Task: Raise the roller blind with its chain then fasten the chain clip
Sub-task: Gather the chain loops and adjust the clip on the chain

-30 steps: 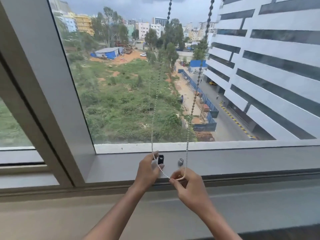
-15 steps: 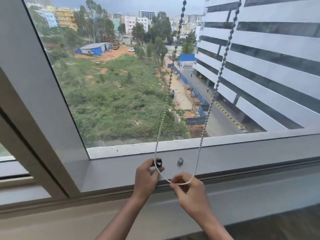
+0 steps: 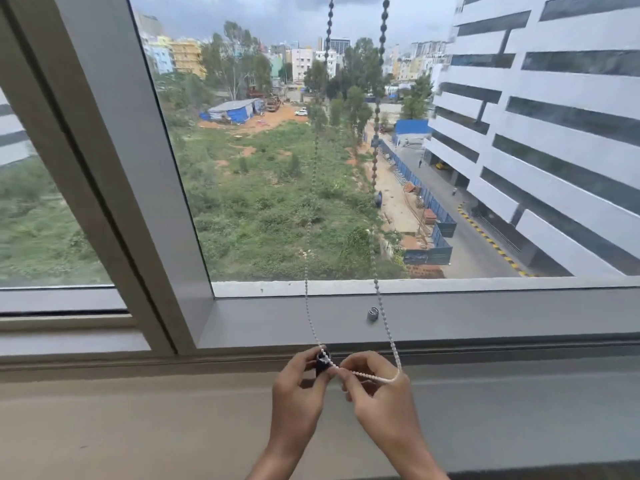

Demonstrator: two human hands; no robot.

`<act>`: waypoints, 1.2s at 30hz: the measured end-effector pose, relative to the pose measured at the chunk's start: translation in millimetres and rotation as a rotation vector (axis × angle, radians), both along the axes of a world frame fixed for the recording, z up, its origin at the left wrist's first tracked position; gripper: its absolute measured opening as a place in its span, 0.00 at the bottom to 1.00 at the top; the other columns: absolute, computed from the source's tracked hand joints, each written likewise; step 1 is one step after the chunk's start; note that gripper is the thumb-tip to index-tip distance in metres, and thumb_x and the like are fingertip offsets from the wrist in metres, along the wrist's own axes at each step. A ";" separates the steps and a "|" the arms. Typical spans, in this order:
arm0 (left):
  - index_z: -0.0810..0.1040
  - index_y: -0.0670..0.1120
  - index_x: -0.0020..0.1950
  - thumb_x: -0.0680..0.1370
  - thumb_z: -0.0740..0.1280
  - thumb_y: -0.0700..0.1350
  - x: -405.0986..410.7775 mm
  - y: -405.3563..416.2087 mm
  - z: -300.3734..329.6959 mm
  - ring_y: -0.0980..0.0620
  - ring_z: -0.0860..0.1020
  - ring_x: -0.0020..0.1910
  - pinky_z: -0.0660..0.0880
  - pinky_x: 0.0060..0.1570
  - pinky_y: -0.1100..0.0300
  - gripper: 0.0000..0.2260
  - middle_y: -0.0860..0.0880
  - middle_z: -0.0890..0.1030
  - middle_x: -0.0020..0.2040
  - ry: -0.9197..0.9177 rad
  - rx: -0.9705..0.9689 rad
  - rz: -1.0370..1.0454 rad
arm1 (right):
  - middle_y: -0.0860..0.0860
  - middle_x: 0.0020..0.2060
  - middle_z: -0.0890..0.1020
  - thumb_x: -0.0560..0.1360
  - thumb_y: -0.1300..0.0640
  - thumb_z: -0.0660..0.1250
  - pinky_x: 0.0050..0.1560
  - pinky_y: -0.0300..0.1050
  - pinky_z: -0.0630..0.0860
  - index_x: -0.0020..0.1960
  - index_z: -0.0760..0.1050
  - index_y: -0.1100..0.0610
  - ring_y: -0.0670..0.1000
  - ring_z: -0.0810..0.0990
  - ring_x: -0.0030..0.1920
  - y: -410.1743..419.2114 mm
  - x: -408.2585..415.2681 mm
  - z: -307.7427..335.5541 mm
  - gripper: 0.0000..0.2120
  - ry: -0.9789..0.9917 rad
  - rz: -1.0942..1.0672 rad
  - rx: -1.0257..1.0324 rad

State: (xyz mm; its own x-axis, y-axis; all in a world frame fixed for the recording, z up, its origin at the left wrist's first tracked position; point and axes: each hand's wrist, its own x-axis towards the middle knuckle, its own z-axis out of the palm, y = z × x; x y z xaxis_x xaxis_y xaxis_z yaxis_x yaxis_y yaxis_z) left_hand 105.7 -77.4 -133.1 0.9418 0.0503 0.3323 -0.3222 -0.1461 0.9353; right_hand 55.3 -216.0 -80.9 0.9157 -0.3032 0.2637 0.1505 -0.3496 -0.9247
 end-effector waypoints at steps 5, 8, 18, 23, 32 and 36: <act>0.81 0.57 0.63 0.75 0.81 0.34 -39.6 1.9 2.7 0.57 0.88 0.52 0.83 0.44 0.68 0.24 0.59 0.88 0.55 0.025 -0.106 0.040 | 0.49 0.39 0.88 0.76 0.65 0.78 0.39 0.54 0.86 0.44 0.83 0.50 0.52 0.88 0.38 5.7 -22.1 5.5 0.10 -0.041 0.039 0.018; 0.80 0.48 0.66 0.75 0.81 0.33 -58.8 3.3 3.6 0.55 0.89 0.53 0.84 0.45 0.66 0.23 0.62 0.85 0.61 -0.032 -0.077 0.039 | 0.48 0.40 0.88 0.76 0.64 0.78 0.39 0.56 0.86 0.44 0.84 0.49 0.53 0.88 0.40 6.2 -35.1 9.4 0.10 -0.047 0.057 0.035; 0.79 0.58 0.68 0.77 0.78 0.44 -94.1 3.9 26.1 0.53 0.89 0.54 0.84 0.49 0.66 0.22 0.56 0.88 0.56 -0.134 -0.068 0.053 | 0.48 0.41 0.88 0.76 0.65 0.78 0.42 0.54 0.86 0.46 0.84 0.51 0.52 0.88 0.43 4.2 -62.3 22.2 0.09 -0.104 0.129 0.038; 0.81 0.59 0.63 0.78 0.79 0.42 -96.8 -2.9 33.5 0.55 0.89 0.55 0.84 0.49 0.66 0.18 0.57 0.89 0.55 -0.173 -0.034 0.071 | 0.47 0.41 0.88 0.75 0.66 0.79 0.42 0.49 0.85 0.46 0.84 0.52 0.51 0.88 0.42 -2.7 -65.4 27.5 0.10 -0.126 0.142 0.036; 0.82 0.61 0.61 0.75 0.78 0.28 -87.1 -12.3 35.6 0.55 0.89 0.55 0.83 0.49 0.68 0.28 0.57 0.89 0.53 -0.200 0.008 0.082 | 0.47 0.44 0.88 0.75 0.65 0.78 0.41 0.51 0.84 0.49 0.83 0.49 0.52 0.88 0.43 -16.7 -62.5 29.8 0.12 -0.095 0.202 0.033; 0.83 0.59 0.62 0.76 0.78 0.28 -81.5 -16.8 37.2 0.56 0.89 0.55 0.83 0.49 0.67 0.27 0.57 0.90 0.53 -0.219 0.011 0.063 | 0.47 0.44 0.88 0.75 0.65 0.78 0.41 0.46 0.84 0.49 0.83 0.49 0.52 0.88 0.43 -21.4 -58.8 32.7 0.12 -0.102 0.199 0.050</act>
